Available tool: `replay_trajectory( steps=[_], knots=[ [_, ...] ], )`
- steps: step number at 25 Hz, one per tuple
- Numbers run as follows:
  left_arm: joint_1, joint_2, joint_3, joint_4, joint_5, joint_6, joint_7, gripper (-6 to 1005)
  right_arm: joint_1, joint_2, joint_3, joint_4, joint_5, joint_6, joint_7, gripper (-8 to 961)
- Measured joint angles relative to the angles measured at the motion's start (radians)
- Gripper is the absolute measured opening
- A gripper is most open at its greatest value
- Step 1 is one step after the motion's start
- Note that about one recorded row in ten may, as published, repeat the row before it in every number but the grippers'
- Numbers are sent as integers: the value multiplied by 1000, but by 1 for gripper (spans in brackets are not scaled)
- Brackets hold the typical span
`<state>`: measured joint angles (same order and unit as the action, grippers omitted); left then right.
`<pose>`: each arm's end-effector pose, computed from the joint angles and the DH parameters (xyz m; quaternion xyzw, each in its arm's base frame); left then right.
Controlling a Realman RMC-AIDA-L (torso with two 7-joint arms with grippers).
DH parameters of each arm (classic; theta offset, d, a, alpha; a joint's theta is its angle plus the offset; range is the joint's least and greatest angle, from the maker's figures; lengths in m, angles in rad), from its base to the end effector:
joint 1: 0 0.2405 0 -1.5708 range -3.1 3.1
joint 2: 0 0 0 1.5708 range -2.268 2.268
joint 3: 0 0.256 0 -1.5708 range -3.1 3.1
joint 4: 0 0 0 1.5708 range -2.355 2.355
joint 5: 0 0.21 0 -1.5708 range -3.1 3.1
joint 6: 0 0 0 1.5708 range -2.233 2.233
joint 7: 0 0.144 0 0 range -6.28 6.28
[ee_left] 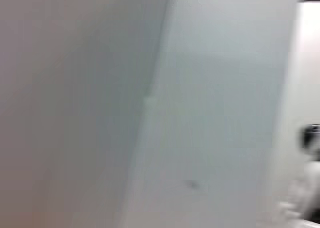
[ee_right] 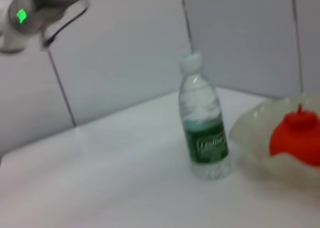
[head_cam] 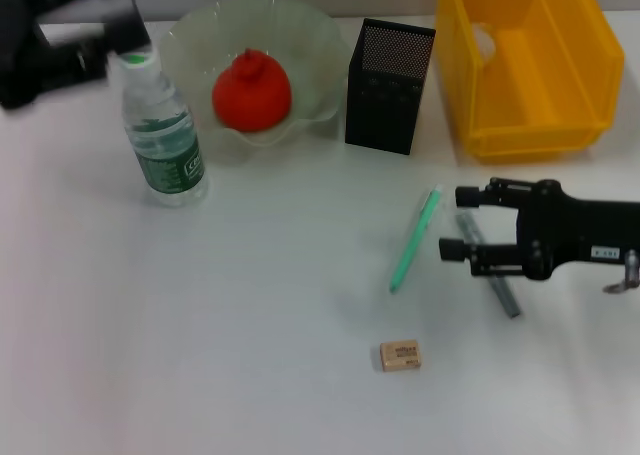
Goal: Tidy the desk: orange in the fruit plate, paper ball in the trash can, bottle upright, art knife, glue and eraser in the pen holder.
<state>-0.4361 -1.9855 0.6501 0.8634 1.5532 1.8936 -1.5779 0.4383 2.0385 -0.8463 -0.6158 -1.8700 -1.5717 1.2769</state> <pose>-0.2278 0.3105 0.1116 -0.8842 -0.1434 -0.4264 0.1256 0.2803 0.3037 -0.0040 -0.9448 0.1906 0.2412 0.1136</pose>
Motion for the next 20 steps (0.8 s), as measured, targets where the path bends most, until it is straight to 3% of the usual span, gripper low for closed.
replay_trajectory(
  steps=[6, 13, 15, 19, 20],
  knots=[
    [23, -15, 100, -141, 101, 66, 133, 849, 25, -12, 2, -53, 49, -39, 148, 766],
    [38, -37, 109, -386, 209, -76, 477, 849, 85, -14, -43, -302, -118, -54, 558, 765],
    [40, -52, 109, -416, 248, -138, 554, 849, 156, -21, -65, -388, -271, -87, 738, 765],
    [44, -64, 109, -419, 278, -188, 586, 849, 240, -24, -69, -424, -402, -123, 892, 765],
    [45, -68, 109, -420, 286, -211, 595, 849, 299, -25, -71, -428, -487, -137, 992, 765]
  ],
)
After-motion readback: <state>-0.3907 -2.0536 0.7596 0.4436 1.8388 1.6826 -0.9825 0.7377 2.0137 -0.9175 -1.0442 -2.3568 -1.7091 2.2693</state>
